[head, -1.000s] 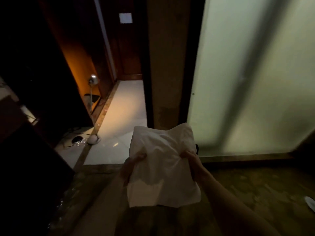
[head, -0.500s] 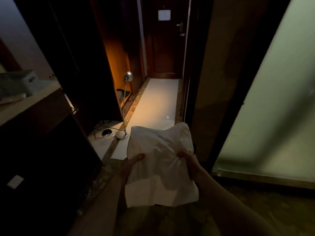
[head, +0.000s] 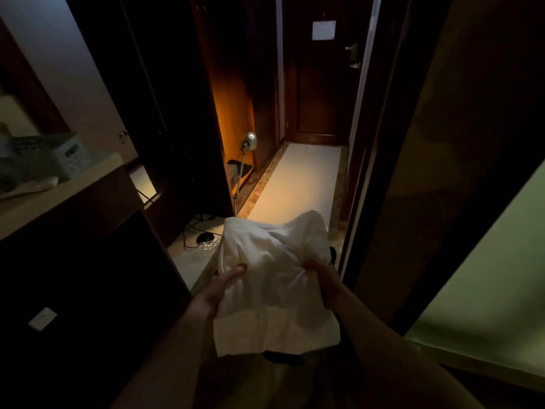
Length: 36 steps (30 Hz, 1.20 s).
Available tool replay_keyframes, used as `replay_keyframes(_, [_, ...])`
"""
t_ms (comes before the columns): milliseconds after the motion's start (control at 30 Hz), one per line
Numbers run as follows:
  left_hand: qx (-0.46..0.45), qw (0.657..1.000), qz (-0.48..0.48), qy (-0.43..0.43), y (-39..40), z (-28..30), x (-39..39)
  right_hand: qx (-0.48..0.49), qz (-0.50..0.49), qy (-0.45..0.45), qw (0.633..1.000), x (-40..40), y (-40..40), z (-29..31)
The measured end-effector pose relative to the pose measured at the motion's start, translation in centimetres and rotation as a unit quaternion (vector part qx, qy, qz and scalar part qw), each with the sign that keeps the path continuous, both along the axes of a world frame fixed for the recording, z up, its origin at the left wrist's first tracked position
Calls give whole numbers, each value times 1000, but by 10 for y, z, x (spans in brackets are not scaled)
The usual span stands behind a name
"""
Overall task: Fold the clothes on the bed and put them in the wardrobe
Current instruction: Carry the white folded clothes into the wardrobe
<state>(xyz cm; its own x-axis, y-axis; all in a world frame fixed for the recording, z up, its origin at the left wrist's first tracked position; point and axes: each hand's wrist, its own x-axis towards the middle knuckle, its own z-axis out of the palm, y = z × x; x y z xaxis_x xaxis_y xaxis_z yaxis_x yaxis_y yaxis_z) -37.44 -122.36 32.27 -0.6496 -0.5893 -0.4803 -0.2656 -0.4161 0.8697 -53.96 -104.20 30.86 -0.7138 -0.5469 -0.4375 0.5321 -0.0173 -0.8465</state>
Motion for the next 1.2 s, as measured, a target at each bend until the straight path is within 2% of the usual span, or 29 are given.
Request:
replay_keyframes(400, [-26,999,26,29,-74,13,-112,-1,30,27,999,-130,-91,14])
replay_keyframes(700, [-10,999,5,38,-171,0,-193,26,32,44,998,-203,-177,11])
replay_keyframes(867, [-9,999,-35,12,-241,-6,-245,43,-4,46,998,-245,-231,16])
replay_keyframes(1200, [-17,994,-99,31,-342,11,-368,56,-65,14,996,-339,-311,36])
